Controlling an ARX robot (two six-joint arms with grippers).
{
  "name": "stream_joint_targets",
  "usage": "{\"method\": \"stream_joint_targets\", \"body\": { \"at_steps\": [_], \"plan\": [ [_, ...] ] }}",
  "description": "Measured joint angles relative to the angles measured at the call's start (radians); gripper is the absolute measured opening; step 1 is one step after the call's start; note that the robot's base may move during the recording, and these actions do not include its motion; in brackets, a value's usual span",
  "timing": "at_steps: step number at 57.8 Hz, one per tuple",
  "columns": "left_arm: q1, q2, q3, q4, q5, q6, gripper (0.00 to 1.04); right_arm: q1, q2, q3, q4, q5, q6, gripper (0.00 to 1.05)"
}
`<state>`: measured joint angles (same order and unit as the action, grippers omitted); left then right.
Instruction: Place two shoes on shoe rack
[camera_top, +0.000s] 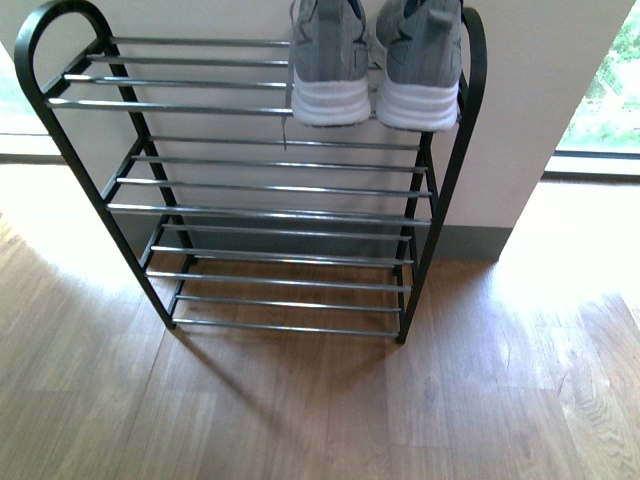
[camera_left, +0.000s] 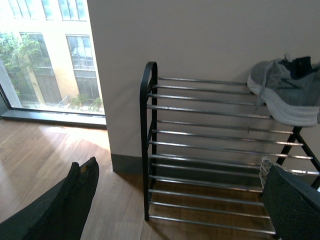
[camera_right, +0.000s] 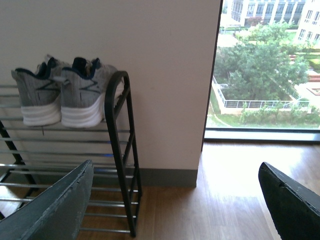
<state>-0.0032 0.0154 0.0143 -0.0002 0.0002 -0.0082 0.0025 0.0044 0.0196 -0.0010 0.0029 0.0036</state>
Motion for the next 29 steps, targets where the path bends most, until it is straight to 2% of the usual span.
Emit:
{"method": "stream_joint_targets", "body": {
  "at_steps": [29],
  "plan": [
    [0.000,0.000,0.000,0.000,0.000,0.000,0.95,0.000,0.000,0.000,0.000,0.000,0.000,0.96]
  ]
}}
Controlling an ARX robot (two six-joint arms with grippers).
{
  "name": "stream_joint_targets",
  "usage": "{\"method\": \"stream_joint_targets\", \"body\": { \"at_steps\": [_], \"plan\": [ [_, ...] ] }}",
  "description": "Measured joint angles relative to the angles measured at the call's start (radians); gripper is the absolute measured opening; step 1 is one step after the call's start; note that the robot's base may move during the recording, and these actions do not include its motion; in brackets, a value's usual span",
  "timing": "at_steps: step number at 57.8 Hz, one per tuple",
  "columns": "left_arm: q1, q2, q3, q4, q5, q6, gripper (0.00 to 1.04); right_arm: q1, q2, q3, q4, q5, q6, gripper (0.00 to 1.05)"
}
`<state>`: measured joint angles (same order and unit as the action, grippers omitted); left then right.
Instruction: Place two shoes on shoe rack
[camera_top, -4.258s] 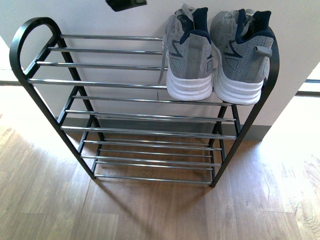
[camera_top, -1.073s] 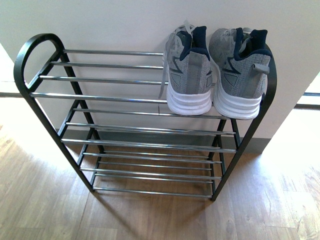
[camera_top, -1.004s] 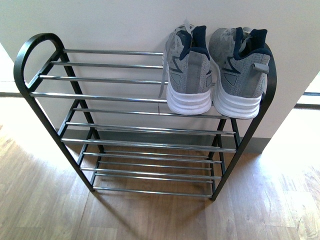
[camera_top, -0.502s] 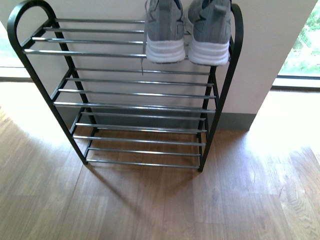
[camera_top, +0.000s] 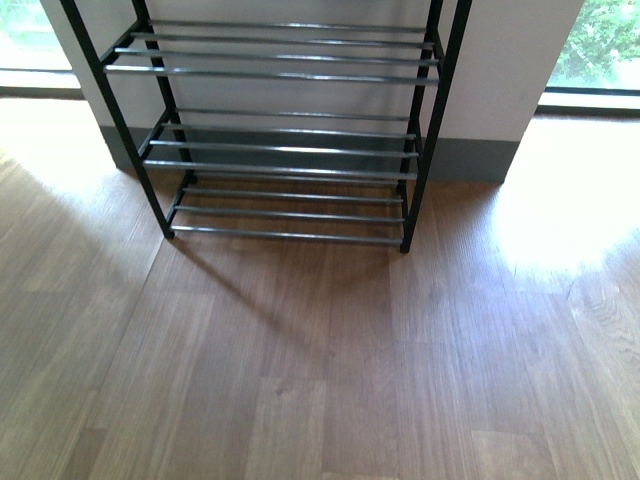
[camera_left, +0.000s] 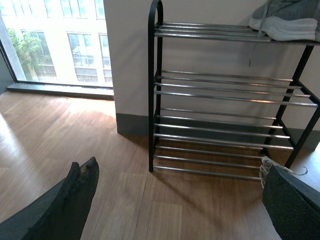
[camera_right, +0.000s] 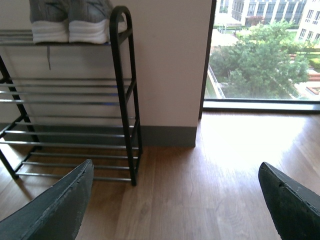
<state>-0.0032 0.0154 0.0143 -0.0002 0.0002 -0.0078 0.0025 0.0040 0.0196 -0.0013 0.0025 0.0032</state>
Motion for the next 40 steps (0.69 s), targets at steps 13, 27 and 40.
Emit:
{"method": "stream_joint_targets", "body": {
  "at_steps": [13,27,40],
  "plan": [
    [0.000,0.000,0.000,0.000,0.000,0.000,0.95,0.000,0.000,0.000,0.000,-0.002,0.000,0.96],
    [0.000,0.000,0.000,0.000,0.000,0.000,0.95,0.000,0.000,0.000,0.000,-0.003,0.000,0.96],
    [0.000,0.000,0.000,0.000,0.001,0.000,0.95,0.000,0.000,0.000,0.000,0.001,0.000,0.96]
  ]
}}
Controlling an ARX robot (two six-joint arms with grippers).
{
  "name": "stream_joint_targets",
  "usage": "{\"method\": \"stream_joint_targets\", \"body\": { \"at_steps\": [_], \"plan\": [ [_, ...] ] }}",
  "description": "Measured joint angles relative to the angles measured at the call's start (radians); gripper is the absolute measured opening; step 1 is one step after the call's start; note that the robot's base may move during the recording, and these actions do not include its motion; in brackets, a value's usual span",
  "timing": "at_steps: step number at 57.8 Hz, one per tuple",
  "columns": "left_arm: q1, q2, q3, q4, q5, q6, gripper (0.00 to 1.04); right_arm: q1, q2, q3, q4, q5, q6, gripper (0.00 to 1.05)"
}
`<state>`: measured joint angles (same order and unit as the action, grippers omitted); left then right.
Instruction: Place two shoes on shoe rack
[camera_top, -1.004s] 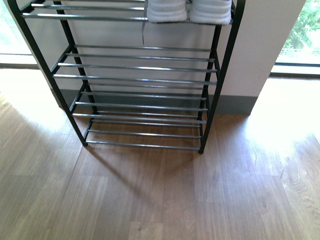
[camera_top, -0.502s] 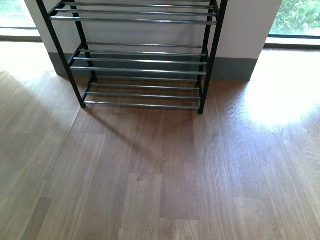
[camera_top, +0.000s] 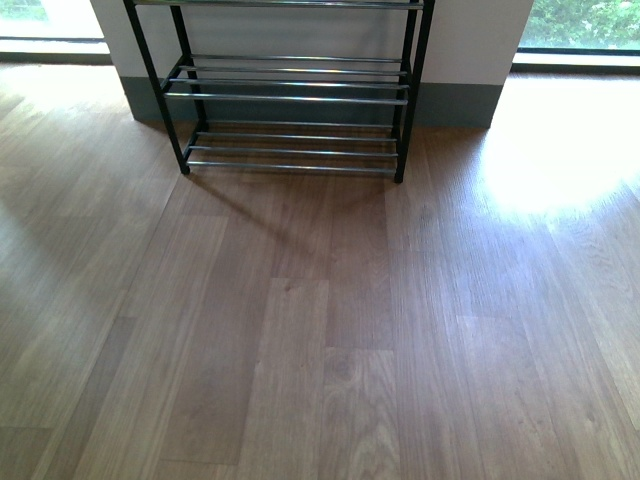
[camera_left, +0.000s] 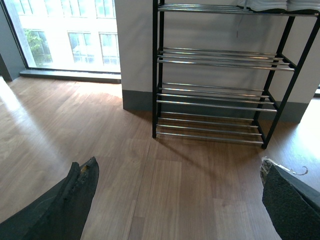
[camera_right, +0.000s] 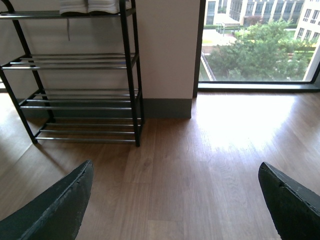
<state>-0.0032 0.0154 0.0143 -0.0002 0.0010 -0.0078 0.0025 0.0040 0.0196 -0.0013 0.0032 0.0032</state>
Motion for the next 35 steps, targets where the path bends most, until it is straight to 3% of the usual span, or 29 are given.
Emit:
{"method": "stream_joint_targets", "body": {
  "at_steps": [35],
  "plan": [
    [0.000,0.000,0.000,0.000,-0.005,0.000,0.95,-0.001,0.000,0.000,0.000,-0.010,0.000,0.96]
  ]
}}
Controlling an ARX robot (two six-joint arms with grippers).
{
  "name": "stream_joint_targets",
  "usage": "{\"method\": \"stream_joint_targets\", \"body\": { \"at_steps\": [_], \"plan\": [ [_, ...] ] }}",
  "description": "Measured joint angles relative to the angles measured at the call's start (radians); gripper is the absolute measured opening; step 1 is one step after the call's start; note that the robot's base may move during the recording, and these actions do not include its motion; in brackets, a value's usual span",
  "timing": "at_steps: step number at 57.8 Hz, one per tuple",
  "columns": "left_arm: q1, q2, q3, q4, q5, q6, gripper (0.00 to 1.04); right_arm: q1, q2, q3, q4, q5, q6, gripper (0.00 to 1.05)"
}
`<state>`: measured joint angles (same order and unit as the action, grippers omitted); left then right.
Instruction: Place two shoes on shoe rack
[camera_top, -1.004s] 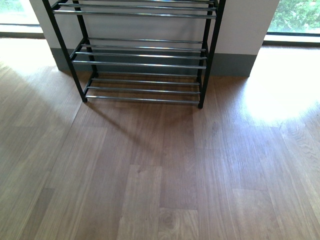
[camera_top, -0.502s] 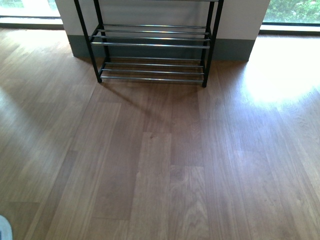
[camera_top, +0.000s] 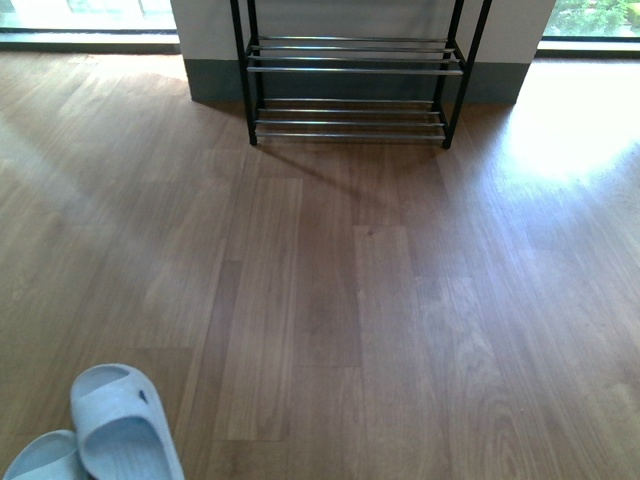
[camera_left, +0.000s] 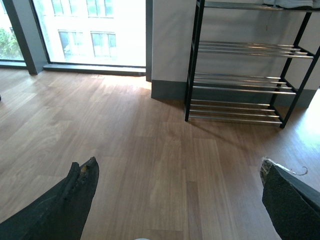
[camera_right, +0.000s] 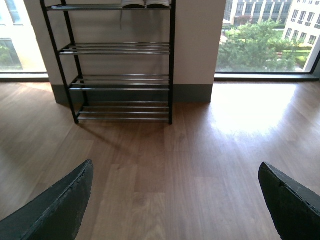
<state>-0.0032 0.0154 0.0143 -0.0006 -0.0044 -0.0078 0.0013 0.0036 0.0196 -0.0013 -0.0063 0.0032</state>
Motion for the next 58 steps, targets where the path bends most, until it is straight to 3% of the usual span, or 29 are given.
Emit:
{"method": "stream_joint_targets", "body": {
  "at_steps": [58],
  "plan": [
    [0.000,0.000,0.000,0.000,0.005,0.000,0.95,0.000,0.000,0.000,0.000,0.009,0.000,0.96]
  ]
}}
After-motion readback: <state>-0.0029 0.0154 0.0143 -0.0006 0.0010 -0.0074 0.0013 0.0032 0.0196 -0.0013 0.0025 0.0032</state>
